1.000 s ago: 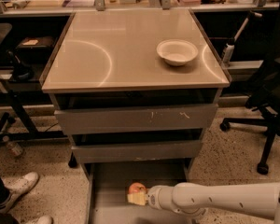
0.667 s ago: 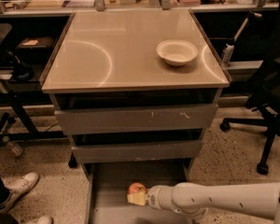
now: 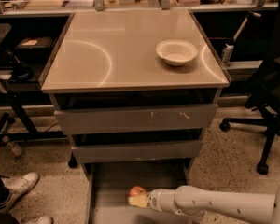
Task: Place apple into bottom drawer
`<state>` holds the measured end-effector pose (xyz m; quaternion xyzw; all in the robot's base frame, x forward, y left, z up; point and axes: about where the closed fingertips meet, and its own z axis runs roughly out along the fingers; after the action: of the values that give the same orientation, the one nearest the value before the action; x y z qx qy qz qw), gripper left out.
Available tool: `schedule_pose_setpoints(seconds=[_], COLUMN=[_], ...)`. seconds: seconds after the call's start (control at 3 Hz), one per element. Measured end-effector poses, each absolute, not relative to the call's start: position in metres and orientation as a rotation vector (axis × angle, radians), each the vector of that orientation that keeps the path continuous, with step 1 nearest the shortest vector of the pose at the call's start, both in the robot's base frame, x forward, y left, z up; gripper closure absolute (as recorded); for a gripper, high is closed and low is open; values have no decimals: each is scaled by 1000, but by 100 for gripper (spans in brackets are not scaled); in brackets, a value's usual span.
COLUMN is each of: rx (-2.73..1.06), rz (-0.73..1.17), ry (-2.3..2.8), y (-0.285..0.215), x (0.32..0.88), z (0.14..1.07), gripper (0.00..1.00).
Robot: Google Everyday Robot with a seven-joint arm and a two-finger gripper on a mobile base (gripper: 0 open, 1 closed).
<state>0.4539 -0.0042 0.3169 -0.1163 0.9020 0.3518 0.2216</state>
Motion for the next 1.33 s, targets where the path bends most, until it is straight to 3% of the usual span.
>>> schedule_pose_setpoints(seconds=[1.33], rx=[-205], rz=[1056], ry=[2523], y=[1], x=[480], z=[222], gripper=[100])
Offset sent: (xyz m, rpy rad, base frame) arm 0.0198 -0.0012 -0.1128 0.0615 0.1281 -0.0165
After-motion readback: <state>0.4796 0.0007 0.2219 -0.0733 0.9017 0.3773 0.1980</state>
